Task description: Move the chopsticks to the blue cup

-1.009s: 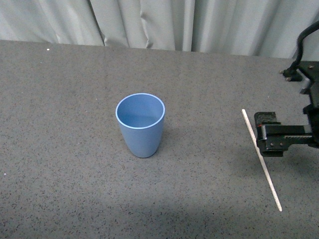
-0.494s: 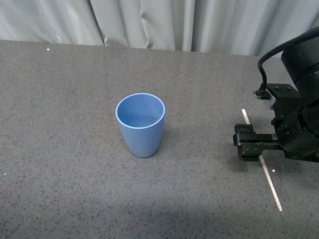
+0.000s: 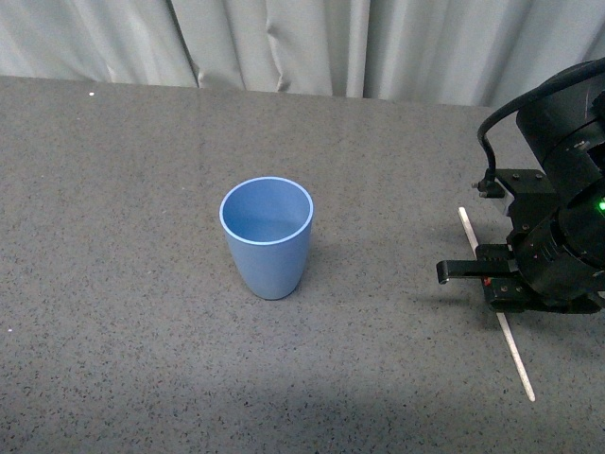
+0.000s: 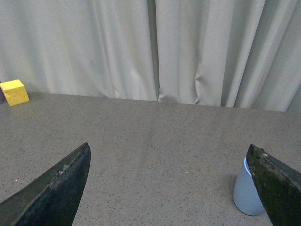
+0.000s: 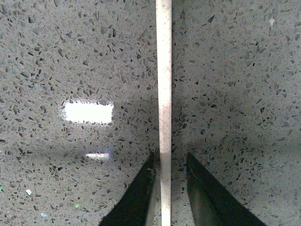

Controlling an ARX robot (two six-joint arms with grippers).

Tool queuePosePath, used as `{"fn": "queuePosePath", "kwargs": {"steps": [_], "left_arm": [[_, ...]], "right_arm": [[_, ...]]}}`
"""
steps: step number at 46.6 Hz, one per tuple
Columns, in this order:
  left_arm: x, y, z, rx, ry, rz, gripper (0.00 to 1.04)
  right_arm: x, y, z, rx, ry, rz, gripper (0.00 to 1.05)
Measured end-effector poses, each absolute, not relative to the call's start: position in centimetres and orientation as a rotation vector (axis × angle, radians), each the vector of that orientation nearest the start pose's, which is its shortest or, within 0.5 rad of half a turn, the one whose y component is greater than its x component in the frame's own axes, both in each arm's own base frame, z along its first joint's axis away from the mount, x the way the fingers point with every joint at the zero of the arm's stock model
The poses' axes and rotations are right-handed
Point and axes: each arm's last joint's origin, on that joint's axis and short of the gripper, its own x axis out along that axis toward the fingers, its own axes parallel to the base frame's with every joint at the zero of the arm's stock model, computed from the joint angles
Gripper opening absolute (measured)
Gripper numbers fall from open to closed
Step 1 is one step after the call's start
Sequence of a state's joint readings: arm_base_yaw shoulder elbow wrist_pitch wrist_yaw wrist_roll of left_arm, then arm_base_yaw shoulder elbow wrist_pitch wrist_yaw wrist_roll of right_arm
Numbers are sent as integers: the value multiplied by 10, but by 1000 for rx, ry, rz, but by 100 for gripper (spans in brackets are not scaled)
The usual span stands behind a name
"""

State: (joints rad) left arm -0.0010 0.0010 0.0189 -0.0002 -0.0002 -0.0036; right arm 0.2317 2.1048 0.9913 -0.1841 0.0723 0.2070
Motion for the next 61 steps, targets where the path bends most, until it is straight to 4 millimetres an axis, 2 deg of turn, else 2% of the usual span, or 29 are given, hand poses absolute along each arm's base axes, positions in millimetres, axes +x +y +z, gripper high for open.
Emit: {"fn": "queuePosePath", "kwargs": {"steps": [3,6,7,11,15,18,27,36,48,61], "left_arm": [[97,0,170,-4,-18,-1,98],[97,0,170,-4,-18,-1,98],[97,0,170,-4,-18,-1,98],[97,0,170,-4,-18,-1,98],[97,0,170,-4,-18,-1,98],[97,0,170,-4,-18,-1,98],[97,0,170,-4,-18,-1,98],[97,0,170,-4,-18,-1,98],[97,0,170,-4,-18,-1,98],[97,0,170,-4,-18,0,98]], "right_arm": [[334,77,44,-19,1290,3,13],[334,76,45,-11,1289,4,1],[334,76,46,-7,1284,8,0],[333,78,53,12,1245,28,1],[332,83,70,14,1158,54,1],[330,93,92,24,1039,111,1],[325,119,137,30,759,258,1],[318,150,164,27,522,434,1],[305,186,172,46,347,635,1],[308,212,141,27,379,693,1]]}}
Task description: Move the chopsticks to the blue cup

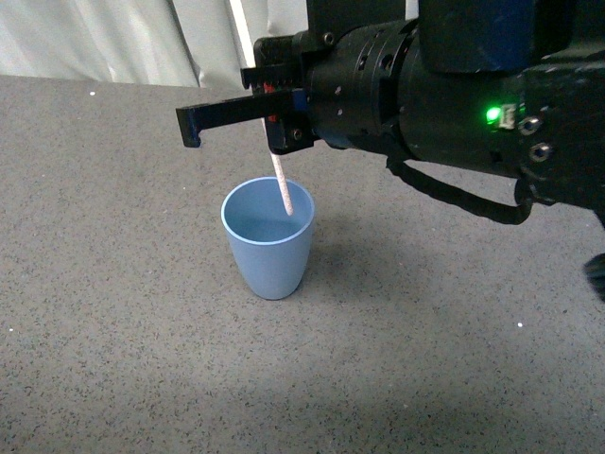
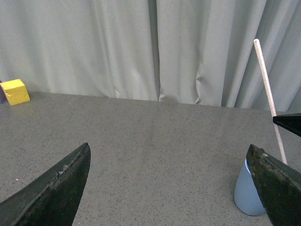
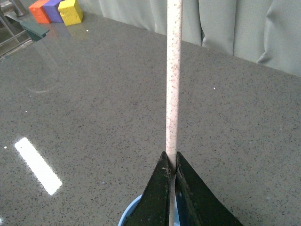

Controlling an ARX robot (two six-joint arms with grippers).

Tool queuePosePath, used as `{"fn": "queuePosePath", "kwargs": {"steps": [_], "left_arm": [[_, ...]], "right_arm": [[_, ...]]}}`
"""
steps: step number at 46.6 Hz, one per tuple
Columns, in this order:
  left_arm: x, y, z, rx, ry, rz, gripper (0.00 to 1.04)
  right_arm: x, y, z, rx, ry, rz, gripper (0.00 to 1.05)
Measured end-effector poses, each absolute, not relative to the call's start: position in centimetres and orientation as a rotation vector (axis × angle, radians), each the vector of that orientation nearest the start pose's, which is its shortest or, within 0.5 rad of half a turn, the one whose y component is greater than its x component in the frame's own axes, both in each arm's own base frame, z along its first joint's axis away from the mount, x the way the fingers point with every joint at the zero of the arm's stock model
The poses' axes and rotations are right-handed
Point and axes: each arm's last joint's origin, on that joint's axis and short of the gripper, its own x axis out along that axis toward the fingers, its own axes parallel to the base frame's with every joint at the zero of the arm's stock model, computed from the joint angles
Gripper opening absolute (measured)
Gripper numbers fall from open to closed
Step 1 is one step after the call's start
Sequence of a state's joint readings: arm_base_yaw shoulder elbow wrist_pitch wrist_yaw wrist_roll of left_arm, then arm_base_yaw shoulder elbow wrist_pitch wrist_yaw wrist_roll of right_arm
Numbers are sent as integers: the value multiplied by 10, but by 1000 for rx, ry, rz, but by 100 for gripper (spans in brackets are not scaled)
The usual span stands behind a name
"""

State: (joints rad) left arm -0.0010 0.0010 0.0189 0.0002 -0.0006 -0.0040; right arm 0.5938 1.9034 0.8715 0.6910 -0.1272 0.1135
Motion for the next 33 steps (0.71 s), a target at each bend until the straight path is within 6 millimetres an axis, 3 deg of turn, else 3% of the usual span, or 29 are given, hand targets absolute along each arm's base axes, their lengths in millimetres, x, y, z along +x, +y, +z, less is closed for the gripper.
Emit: {"fn": "queuePosePath", "kwargs": {"steps": [11,28,33], "left_arm": [[97,0,170,-4,-18,0,98],[97,0,170,-4,-18,-1,98],[97,0,170,-4,-18,-1,98]], "right_arm": [[316,218,124,33,416,675,1],[307,213,107,22,478,669,1],[303,209,103,21,498,675,18]]}}
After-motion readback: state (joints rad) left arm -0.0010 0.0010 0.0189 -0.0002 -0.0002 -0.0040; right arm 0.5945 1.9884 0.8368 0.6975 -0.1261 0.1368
